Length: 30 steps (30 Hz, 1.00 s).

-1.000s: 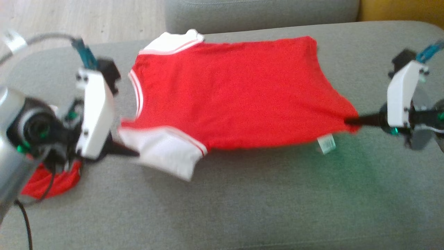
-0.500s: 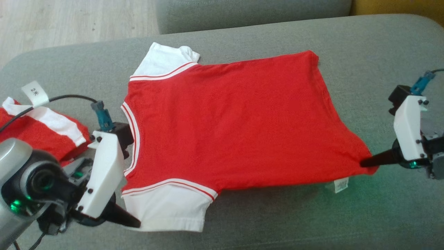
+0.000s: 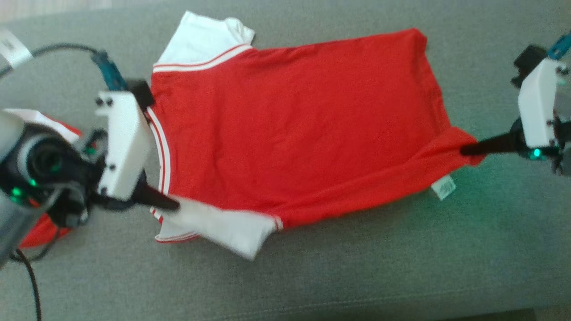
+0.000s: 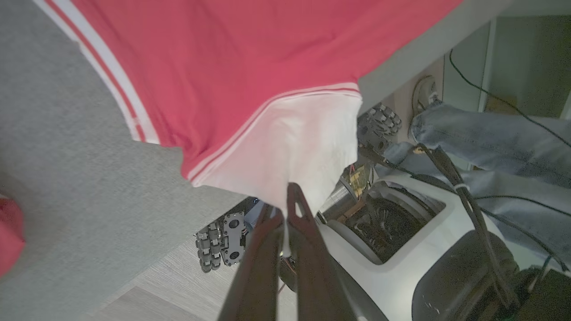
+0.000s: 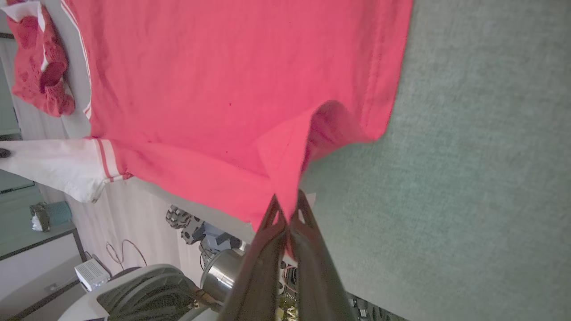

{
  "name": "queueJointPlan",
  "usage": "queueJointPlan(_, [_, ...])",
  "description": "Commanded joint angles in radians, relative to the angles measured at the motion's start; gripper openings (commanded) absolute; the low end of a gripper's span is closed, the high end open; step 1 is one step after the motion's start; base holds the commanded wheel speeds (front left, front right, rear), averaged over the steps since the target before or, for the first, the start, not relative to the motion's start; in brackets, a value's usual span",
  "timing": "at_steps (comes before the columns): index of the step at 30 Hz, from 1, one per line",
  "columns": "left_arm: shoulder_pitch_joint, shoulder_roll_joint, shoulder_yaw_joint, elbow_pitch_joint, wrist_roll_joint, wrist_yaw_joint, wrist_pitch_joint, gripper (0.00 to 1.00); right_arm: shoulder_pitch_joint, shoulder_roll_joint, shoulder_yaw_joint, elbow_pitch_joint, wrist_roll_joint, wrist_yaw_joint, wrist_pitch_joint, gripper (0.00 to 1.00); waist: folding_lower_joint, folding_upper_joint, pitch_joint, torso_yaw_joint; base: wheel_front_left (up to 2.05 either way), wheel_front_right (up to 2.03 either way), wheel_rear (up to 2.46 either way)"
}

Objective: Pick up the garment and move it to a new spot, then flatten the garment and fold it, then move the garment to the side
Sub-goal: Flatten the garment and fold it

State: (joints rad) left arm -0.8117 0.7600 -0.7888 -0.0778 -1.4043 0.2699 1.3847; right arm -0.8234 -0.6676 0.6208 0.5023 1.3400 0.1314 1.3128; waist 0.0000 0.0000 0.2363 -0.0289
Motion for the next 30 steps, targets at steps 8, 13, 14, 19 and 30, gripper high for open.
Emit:
queueJointPlan(8, [-0.139, 0.01, 0.084, 0.143, 0.075, -0.031, -0.051, 0.0, -0.086, 0.064, -0.082, 0.129, -0.072, -0.001, -0.019, 0.0, 0.0, 0.0, 0.059, 0.0, 0.0, 0.0, 0.0])
queueJointPlan(13, [-0.175, -0.013, 0.085, 0.22, 0.109, -0.055, -0.092, 0.0, -0.123, 0.107, -0.119, 0.188, -0.103, -0.001, -0.034, 0.0, 0.0, 0.0, 0.084, -0.002, 0.0, 0.0, 0.0])
queueJointPlan(14, [-0.181, -0.018, 0.085, 0.234, 0.117, -0.061, -0.102, 0.0, -0.13, 0.115, -0.125, 0.197, -0.109, -0.001, -0.036, 0.0, 0.0, 0.0, 0.088, -0.003, 0.0, 0.0, 0.0])
queueJointPlan(19, [-0.212, -0.059, 0.089, 0.306, 0.15, -0.097, -0.172, 0.0, -0.156, 0.151, -0.144, 0.228, -0.145, -0.001, -0.046, 0.08, 0.0, 0.0, 0.107, -0.007, 0.0, 0.0, 0.0])
queueJointPlan(30, [-0.199, -0.126, 0.083, 0.434, 0.209, -0.221, -0.359, 1.0, -0.118, 0.197, -0.177, 0.223, -0.201, -0.001, -0.125, 1.0, 0.0, 0.0, 0.008, -0.017, 0.0, 0.0, 0.0])
